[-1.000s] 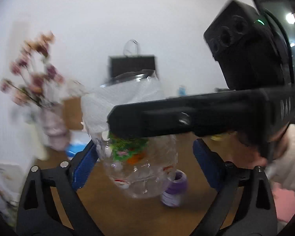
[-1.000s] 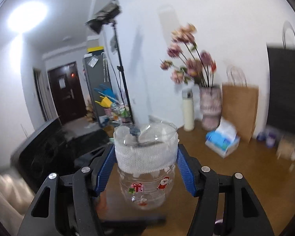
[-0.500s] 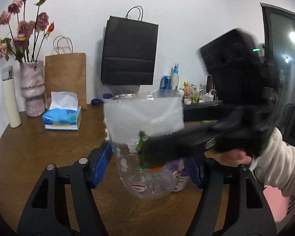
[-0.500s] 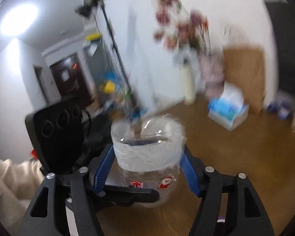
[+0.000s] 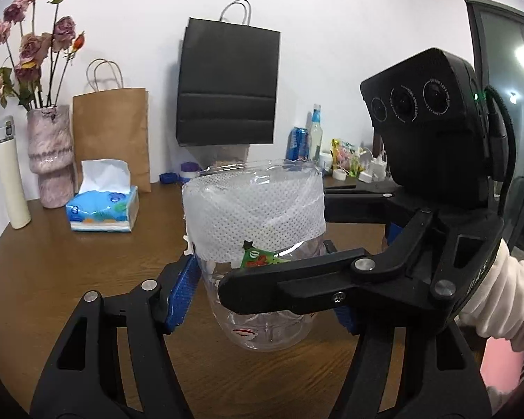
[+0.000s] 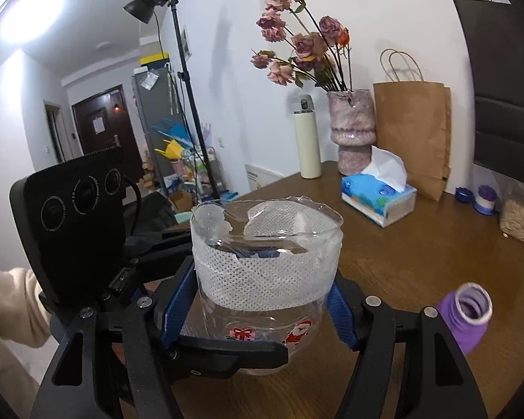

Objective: Flip cup upright
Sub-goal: 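Rotate the clear cup upright, holding it with both tools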

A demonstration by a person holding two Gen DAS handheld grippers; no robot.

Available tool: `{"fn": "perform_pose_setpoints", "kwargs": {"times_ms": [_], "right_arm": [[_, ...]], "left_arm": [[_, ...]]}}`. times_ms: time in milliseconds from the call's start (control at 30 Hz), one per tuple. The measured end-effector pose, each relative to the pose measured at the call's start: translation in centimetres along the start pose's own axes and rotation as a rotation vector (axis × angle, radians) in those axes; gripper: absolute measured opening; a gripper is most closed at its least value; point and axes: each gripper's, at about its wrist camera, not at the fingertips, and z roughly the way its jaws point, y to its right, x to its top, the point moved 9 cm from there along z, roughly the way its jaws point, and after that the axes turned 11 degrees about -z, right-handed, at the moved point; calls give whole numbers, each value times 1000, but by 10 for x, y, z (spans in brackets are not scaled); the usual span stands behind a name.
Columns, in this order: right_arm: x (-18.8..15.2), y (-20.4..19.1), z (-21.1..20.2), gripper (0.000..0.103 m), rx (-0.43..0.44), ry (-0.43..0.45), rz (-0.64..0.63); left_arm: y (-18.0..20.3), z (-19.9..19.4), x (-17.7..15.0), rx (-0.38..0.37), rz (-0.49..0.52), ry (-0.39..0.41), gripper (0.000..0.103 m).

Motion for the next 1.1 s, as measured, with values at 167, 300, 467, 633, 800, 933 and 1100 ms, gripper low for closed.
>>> {"fn": "perform_pose_setpoints", "kwargs": {"times_ms": [167,300,467,633,800,933,1100], "right_arm": [[8,8,-17,73,-24,19,-35],[26,25,-20,73,-71,34,-113],[48,56,-7,73,-48,55,-140],[53,85,23,73,0,30,-143],[39,96,42,73,14,10,-116],[29,89,39,74,-29,-24,-98],[7,66,24,74,-17,-23,-34]], "left_arm": [[10,7,17,-10,4,27,62],[7,22,41,19,24,67,62],[-16,43,68,62,22,83,62],[-46,67,74,121,9,49,62],[-61,82,57,155,8,11,62],[-56,78,48,145,-3,-5,63],[-36,61,16,118,-10,-79,63]]}}
